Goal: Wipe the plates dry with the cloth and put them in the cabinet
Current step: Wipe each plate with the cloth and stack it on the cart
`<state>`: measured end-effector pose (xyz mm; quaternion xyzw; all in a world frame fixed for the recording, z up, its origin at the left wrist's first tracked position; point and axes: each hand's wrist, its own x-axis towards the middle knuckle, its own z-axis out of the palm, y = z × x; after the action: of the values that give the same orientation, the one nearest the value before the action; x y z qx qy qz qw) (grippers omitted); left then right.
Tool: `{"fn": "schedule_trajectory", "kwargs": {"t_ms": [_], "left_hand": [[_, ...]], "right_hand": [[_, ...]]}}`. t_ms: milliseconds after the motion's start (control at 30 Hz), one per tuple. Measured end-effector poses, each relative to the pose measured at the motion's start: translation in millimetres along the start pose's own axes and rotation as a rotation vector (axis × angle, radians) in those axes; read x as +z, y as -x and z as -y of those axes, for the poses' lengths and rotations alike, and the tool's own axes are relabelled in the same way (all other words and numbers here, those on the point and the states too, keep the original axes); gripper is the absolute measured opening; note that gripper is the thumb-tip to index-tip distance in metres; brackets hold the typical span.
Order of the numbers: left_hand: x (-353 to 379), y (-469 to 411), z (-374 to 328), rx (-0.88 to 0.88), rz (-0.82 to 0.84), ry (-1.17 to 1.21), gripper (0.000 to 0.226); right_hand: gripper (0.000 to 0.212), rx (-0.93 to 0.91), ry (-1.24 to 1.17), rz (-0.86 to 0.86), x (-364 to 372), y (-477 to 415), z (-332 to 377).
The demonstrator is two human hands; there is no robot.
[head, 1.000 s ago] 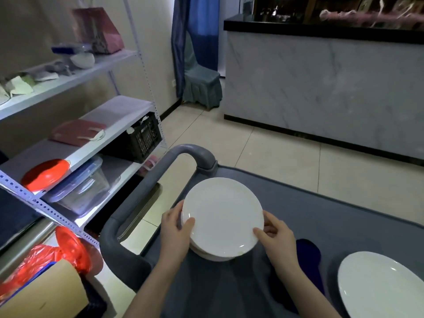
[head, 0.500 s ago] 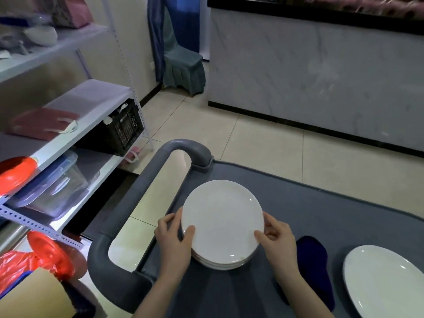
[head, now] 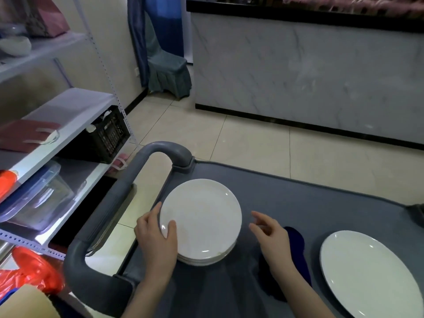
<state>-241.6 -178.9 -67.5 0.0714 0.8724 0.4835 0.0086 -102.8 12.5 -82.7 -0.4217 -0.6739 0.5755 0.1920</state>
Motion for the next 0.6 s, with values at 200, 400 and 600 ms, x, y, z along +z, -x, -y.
{"fn": "schedule_trajectory", "kwargs": {"t_ms": [200,400,600], "left_hand": [[45.4,58.6,-59.9,0.180,0.108,0.199,0.027],[126.7,137.2,-97.1,0.105,0.481,0.213,0.020],[196.3,200.8,-110.4,0.071,0.563,0.109,0.019]], "right_hand": [[0.028,-0.010,-0.009,-0.066,-78.4,6.5,-18.2],[0.024,0.002,0.068,-0.163,-185.0,22.6,-46.8],[0.021,0.066,0.199,-0.223,-278.2,19.3,-82.4]]}}
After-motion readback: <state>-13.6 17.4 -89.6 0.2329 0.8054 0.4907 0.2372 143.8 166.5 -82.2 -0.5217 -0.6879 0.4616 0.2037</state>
